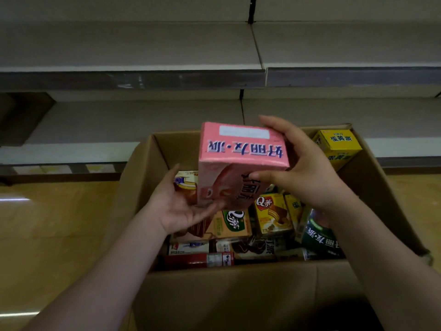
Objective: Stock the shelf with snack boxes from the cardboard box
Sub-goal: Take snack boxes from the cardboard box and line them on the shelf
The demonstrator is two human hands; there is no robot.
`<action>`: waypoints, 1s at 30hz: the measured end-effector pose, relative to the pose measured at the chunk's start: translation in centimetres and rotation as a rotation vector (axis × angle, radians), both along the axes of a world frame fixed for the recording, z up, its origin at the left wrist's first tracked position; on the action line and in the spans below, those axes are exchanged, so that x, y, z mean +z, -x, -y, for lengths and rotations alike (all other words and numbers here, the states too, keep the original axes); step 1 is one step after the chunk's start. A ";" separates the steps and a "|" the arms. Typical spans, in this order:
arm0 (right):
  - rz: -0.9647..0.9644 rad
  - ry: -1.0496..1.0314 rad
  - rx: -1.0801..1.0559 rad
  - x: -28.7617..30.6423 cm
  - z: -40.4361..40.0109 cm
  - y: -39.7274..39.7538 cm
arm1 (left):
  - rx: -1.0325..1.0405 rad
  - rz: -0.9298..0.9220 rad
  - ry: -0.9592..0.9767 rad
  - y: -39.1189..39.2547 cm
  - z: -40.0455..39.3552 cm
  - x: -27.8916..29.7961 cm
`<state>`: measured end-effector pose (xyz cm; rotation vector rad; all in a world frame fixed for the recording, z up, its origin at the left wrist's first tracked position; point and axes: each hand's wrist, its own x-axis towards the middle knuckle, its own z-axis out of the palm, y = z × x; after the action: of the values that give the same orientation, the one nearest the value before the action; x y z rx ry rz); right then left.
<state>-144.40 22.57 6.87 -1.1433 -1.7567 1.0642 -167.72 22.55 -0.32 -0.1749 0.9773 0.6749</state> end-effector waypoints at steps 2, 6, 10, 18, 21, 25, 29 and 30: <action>0.055 -0.053 0.094 -0.3 0.3 0.5 | -0.001 -0.010 0.005 -0.3 0.2 0.3; 0.006 -0.021 0.117 -1.1 0.2 1.4 | -0.155 -0.270 -0.100 -2.1 0.8 0.1; -0.060 0.080 0.109 -0.8 -1.3 1.4 | -0.190 -0.593 -0.285 -3.1 1.2 0.3; 0.038 0.163 0.197 0.3 -4.3 1.6 | -0.332 -0.478 -0.761 -1.1 1.3 -1.0; 0.067 0.174 0.222 0.2 -4.7 1.8 | -0.416 -0.459 -0.816 -1.3 1.5 -1.5; 0.078 0.179 0.223 -0.3 -4.6 2.1 | -0.244 -0.591 -0.837 -2.4 1.6 -2.1; -0.028 0.341 -0.196 -3.1 -3.9 -2.1 | -0.010 -0.490 -0.693 -2.9 1.5 -2.5; 0.039 0.408 -0.375 -4.6 -3.5 -3.8 | 0.065 -0.443 -0.642 -2.9 1.4 -2.7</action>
<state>-140.57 26.05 2.31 -1.6750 -1.3073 1.1962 -164.83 21.19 -3.01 0.5302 1.1253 1.0807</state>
